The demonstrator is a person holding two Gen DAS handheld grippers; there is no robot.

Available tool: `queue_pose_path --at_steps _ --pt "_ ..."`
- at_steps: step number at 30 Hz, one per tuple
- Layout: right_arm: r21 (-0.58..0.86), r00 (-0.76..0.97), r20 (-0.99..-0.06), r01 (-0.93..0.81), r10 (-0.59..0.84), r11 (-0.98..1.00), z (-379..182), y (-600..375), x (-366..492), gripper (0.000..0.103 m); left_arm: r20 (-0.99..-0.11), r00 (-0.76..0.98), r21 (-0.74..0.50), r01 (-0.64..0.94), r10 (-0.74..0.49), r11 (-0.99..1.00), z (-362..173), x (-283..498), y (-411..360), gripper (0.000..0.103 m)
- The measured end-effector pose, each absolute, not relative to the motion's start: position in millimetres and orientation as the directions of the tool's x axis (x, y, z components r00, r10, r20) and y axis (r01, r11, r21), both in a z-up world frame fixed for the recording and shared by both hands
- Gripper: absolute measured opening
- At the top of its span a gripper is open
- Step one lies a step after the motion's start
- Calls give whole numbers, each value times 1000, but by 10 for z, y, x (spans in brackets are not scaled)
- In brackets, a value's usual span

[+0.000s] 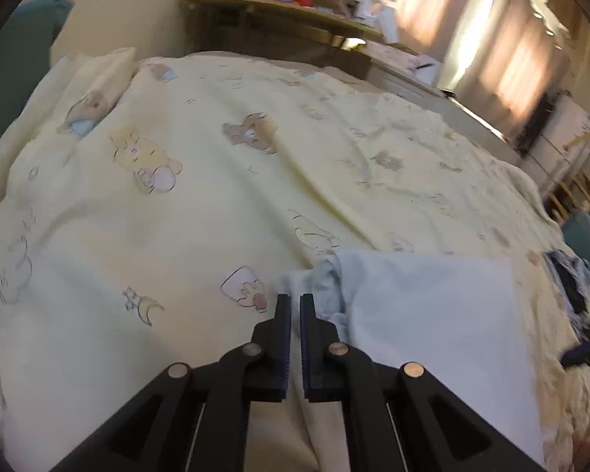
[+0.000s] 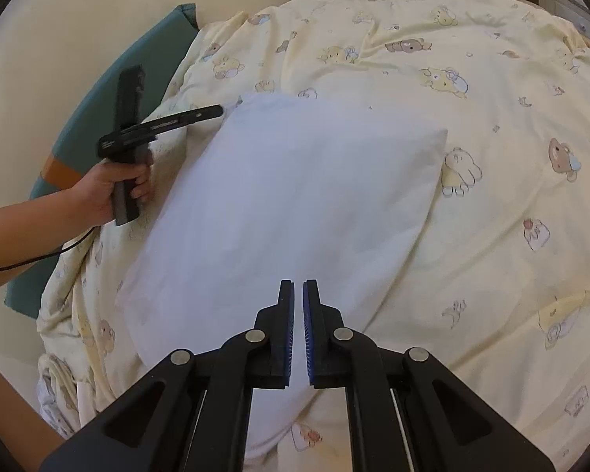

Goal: Fold clothes

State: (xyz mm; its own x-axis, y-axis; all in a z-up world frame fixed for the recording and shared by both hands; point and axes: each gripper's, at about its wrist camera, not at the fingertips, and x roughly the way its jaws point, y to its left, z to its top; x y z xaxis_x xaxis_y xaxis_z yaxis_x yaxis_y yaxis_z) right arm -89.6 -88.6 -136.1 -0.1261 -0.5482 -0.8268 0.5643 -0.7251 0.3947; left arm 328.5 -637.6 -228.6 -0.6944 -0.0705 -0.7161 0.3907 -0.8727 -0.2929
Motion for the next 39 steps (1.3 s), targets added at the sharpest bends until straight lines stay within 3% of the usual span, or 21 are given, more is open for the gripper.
queue_pose_path --at_steps 4,6,8,11,13,17,19,24,28,30,34,37,39 --pt "392 -133 -825 566 -549 -725 -1296 -928 -902 7 -672 -740 -324 259 29 -910 -2203 3031 -6138 5" --pt "382 -135 -829 572 -543 -726 -1226 -902 -869 7 -745 -667 -248 269 6 -931 -2364 2741 -6054 7" --pt "382 -142 -825 572 -547 -726 -1133 -869 -790 7 -814 -576 -145 323 -72 -935 -2535 2572 -6106 2" --pt "386 -154 -817 569 -555 -726 -1023 -778 -723 7 -783 -558 -37 483 -275 -875 -2463 2668 -6308 2" --pt "388 -161 -814 566 -558 -728 -967 -698 -687 7 -759 -577 -125 584 -302 -802 -2395 2859 -6551 2" --pt "376 -167 -823 555 -542 -742 -1016 -652 -703 7 -722 -648 -200 531 -243 -824 -2180 3079 -6540 2" --pt "346 -183 -836 557 -518 -755 -1053 -698 -759 7 -711 -686 -230 431 -151 -873 -2102 3106 -6317 2" --pt "260 -207 -882 534 -423 -804 -1264 -917 -1080 7 -776 -629 -173 141 47 -975 -2198 2993 -5321 2" --pt "209 -210 -902 551 -377 -808 -1418 -1257 -1481 7 -813 -582 -158 189 19 -969 -2370 2880 -5127 2" --pt "122 -219 -923 611 -315 -782 -1517 -1490 -1646 22 -838 -545 -136 246 -21 -960 -2484 2791 -5249 3" --pt "-36 -213 -964 702 -161 -711 -1750 -1577 -1908 22 -859 -508 -93 282 -66 -955 -2492 2860 -5391 2" --pt "-145 -312 -946 634 -81 -760 -1617 -1337 -2138 25 -871 -478 -21 268 -114 -963 -2377 2885 -5372 2" --pt "-49 -301 -940 587 -162 -808 -1437 -1160 -2235 26 -833 -545 -59 251 -90 -966 -2205 2920 -5314 2"
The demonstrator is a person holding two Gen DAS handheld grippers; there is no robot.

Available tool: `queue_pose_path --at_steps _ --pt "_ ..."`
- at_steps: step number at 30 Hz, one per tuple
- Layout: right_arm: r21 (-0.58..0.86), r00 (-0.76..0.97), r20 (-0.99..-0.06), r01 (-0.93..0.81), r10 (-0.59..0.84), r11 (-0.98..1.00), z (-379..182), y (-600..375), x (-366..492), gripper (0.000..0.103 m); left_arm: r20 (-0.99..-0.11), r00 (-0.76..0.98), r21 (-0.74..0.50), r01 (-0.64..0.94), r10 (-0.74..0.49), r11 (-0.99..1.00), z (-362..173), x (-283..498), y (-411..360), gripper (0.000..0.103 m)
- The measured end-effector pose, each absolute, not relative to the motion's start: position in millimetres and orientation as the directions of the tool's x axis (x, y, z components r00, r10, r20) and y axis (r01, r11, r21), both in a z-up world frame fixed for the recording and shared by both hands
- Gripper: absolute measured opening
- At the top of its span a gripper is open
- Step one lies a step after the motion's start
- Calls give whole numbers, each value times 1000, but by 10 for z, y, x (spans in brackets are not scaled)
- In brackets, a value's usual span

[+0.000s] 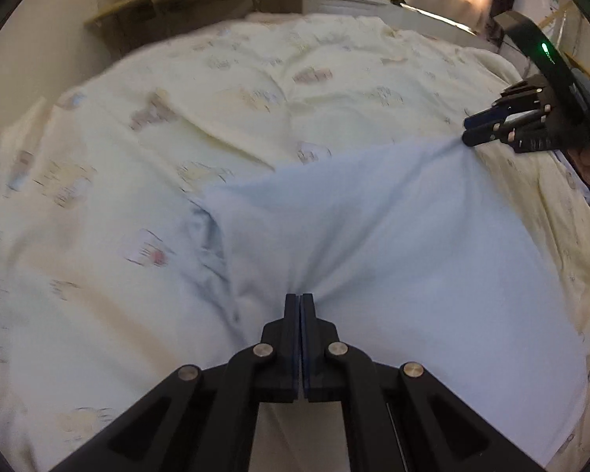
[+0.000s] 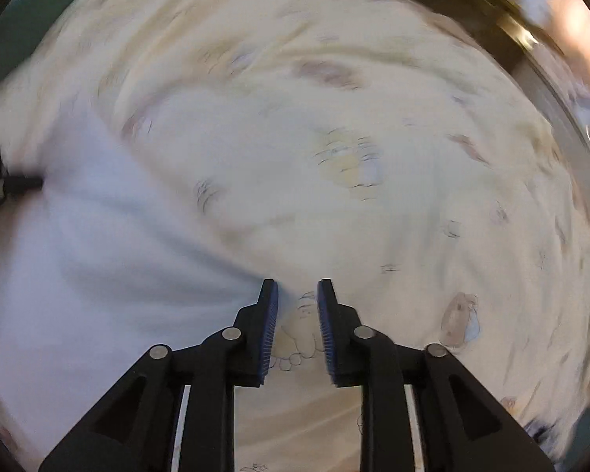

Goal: Fold clothes

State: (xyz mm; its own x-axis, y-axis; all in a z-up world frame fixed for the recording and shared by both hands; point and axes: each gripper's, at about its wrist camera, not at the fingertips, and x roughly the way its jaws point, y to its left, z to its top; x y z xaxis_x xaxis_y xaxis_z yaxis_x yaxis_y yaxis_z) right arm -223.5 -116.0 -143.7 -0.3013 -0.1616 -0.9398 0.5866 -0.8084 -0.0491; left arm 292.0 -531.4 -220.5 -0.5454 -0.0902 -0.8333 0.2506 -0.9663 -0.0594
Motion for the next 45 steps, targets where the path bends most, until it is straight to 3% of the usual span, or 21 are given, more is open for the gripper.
queue_pose_path --at_steps 3,5,7,11,12,13,15,22,23,24,26,28,32,37,42,45 --pt "166 -188 -906 666 -380 -727 -1290 -1310 -2028 26 -746 -662 -193 108 74 -975 -1942 2956 -5014 7" --pt "178 -153 -894 742 -422 -646 -1310 -1594 -1766 26 -771 -628 -186 60 107 -981 -2027 2885 -4758 7" --pt "124 -145 -918 781 -370 -613 -1484 -1867 -1586 26 -830 -546 -163 48 111 -985 -2240 2782 -4534 7" --pt "16 -157 -960 792 -230 -610 -1900 -1974 -1336 35 -840 -530 -230 153 117 -961 -2503 3066 -4420 7" --pt "8 -178 -956 781 -234 -624 -1918 -1880 -1245 49 -838 -535 -233 168 110 -958 -2521 3178 -4376 7" --pt "7 -186 -955 765 -230 -644 -1937 -1763 -1142 71 -835 -541 -237 183 103 -954 -2539 3289 -4333 7" --pt "20 -161 -966 734 -203 -678 -1999 -1552 -962 94 -846 -526 -218 195 86 -956 -2571 3520 -4213 7" --pt "131 -127 -948 680 -291 -722 -1774 -1084 -492 94 -850 -526 -161 253 4 -954 -2380 4110 -4071 9" --pt "154 -128 -939 674 -320 -723 -1717 -1109 -472 94 -840 -542 -147 267 -22 -952 -2320 4131 -4077 17" --pt "168 -133 -930 675 -343 -718 -1671 -1187 -453 94 -823 -566 -151 293 -44 -944 -2266 4094 -4124 33" --pt "188 -142 -912 691 -385 -698 -1601 -1405 -413 94 -796 -602 -176 338 -68 -925 -2239 4008 -4209 49" --pt "175 -154 -909 704 -388 -688 -1644 -1595 -378 94 -790 -610 -199 351 -61 -915 -2331 3942 -4205 48" --pt "110 -154 -938 716 -310 -689 -1951 -1872 -318 95 -872 -479 -93 365 -102 -926 -2646 3703 -3994 49" --pt "-69 -239 -950 789 -202 -611 -2086 -1612 227 95 -881 -442 33 298 -169 -954 -2715 4110 -3626 53" --pt "52 -114 -976 702 -185 -710 -2068 -1112 297 95 -896 -426 -13 309 -126 -951 -2656 4541 -3598 53" --pt "84 -158 -950 700 -270 -709 -1819 -1027 268 95 -863 -495 -78 327 -100 -942 -2494 4661 -3583 53"
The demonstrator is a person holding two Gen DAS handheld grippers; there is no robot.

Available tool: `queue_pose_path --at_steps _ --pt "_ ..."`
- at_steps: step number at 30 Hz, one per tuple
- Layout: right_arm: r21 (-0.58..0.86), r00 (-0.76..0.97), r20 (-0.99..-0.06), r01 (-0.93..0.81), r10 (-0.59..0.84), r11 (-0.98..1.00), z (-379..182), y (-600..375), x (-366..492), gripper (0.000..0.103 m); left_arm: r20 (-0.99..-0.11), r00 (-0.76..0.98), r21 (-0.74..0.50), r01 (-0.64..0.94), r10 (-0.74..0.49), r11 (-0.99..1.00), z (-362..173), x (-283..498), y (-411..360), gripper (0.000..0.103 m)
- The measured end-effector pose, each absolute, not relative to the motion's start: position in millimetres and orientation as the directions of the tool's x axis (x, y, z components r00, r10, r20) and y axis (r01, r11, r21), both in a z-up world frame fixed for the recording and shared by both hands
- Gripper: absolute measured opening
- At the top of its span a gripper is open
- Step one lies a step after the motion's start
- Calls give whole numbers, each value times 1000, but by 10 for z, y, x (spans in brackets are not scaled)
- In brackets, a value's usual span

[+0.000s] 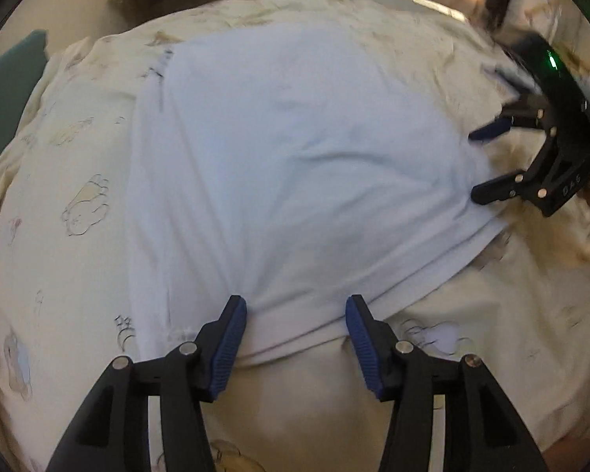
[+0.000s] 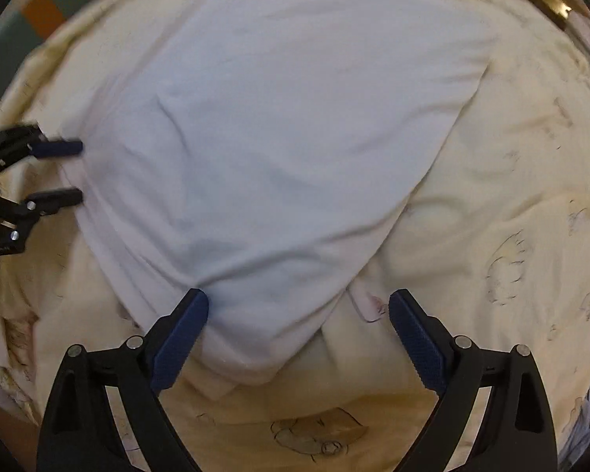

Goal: Fold clothes

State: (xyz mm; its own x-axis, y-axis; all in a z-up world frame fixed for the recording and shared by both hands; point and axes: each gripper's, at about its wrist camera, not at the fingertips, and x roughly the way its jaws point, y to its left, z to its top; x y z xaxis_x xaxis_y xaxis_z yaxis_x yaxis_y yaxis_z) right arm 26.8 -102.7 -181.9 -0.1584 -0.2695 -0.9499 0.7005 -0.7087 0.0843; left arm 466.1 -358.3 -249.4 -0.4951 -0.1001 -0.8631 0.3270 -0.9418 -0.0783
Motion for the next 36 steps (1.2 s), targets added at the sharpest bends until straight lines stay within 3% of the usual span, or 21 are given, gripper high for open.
queue_pose_path --at_steps 3,9,12,15,17,22,26,31,36 --pt "104 -193 -922 710 -335 -696 -1639 -1139 163 95 -792 -597 -80 312 -130 -947 -2284 4548 -3671 53" --pt "44 -140 -965 744 -221 -667 -1954 -1198 163 95 -898 -412 -33 414 -154 -910 -2751 4328 -4022 53" --pt "31 -94 -984 741 -149 -671 -2158 -1009 232 96 -898 -382 54 396 -218 -917 -2775 4527 -3959 53" --pt "20 -96 -987 730 -131 -683 -2120 -762 335 96 -898 -373 63 420 -235 -905 -2752 4746 -3924 53" --pt "29 -98 -984 737 -150 -675 -2030 -700 361 96 -894 -388 36 441 -226 -897 -2687 4843 -3932 53" --pt "182 -145 -905 717 -399 -673 -1569 -692 27 96 -812 -563 -90 387 -158 -918 -2346 4943 -3967 54" --pt "207 -203 -840 737 -502 -643 -1424 -996 -362 96 -752 -634 -141 419 -178 -897 -2309 4414 -4134 56" --pt "192 -345 -822 580 -452 -792 -1489 -1210 -1001 96 -758 -583 -120 564 -291 -817 -2443 3850 -4351 56" --pt "148 -377 -850 498 -368 -854 -1868 -1719 -1347 96 -766 -513 13 591 -388 -806 -2516 3642 -4457 56"
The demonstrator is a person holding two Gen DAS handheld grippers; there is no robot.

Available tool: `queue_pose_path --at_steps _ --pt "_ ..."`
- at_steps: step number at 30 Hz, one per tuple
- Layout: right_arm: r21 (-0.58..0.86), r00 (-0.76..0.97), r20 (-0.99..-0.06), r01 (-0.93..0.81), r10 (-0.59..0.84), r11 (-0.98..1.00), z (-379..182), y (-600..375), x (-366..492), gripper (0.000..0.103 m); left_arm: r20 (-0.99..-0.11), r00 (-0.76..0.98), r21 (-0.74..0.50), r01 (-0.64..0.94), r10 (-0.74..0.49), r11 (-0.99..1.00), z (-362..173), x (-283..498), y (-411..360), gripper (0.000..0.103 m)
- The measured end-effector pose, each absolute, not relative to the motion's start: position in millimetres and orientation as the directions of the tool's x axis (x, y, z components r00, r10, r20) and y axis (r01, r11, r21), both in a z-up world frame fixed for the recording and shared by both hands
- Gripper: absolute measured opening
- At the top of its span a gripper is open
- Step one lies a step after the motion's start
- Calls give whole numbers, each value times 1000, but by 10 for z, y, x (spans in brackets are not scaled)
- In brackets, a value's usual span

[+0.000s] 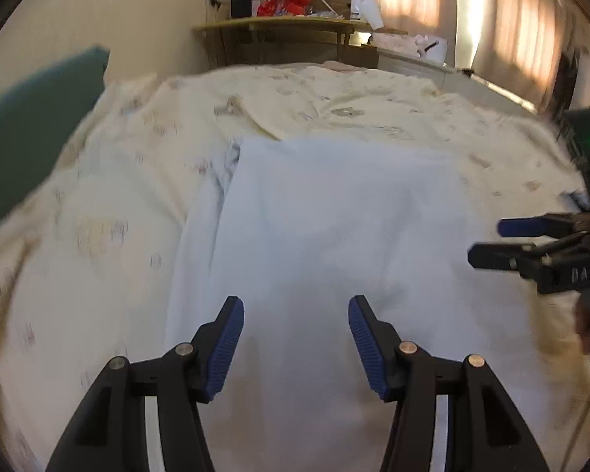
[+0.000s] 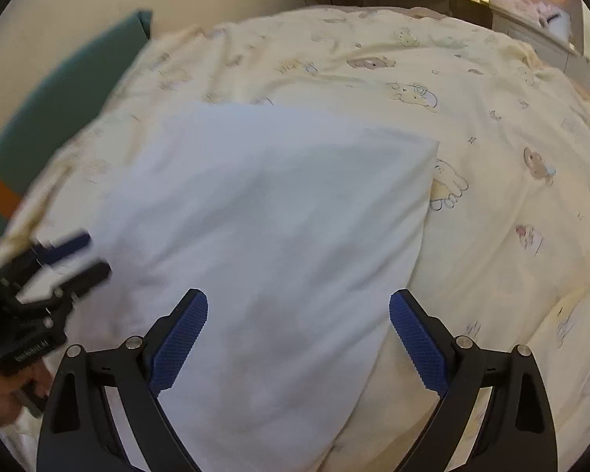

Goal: Fold clothes

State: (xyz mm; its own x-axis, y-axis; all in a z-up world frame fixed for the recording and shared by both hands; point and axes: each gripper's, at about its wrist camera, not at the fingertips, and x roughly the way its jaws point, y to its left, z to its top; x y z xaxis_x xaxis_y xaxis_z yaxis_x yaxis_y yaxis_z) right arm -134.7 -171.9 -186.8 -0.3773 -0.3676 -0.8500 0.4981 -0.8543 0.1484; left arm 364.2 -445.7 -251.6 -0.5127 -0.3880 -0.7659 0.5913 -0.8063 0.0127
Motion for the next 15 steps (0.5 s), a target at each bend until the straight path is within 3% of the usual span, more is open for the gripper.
queue_pose_path --at_steps 7,9,11,15 --pt "-2 -391 -900 443 -191 -896 -2265 -1333 -1517 96 -796 -420 112 605 -436 -788 -2695 3674 -4848 59" --pt "-16 -406 -898 413 -169 -910 -2234 -1202 -1573 96 -787 -431 72 646 -441 -760 -2613 3828 -4999 59" --pt "-7 -426 -885 410 -185 -912 -2151 -1196 -1584 96 -773 -493 -43 668 -399 -743 -2522 3933 -5132 59" --pt "39 -475 -835 453 -278 -891 -1934 -1521 -1629 96 -724 -626 -147 549 -289 -823 -2361 3644 -5128 59"
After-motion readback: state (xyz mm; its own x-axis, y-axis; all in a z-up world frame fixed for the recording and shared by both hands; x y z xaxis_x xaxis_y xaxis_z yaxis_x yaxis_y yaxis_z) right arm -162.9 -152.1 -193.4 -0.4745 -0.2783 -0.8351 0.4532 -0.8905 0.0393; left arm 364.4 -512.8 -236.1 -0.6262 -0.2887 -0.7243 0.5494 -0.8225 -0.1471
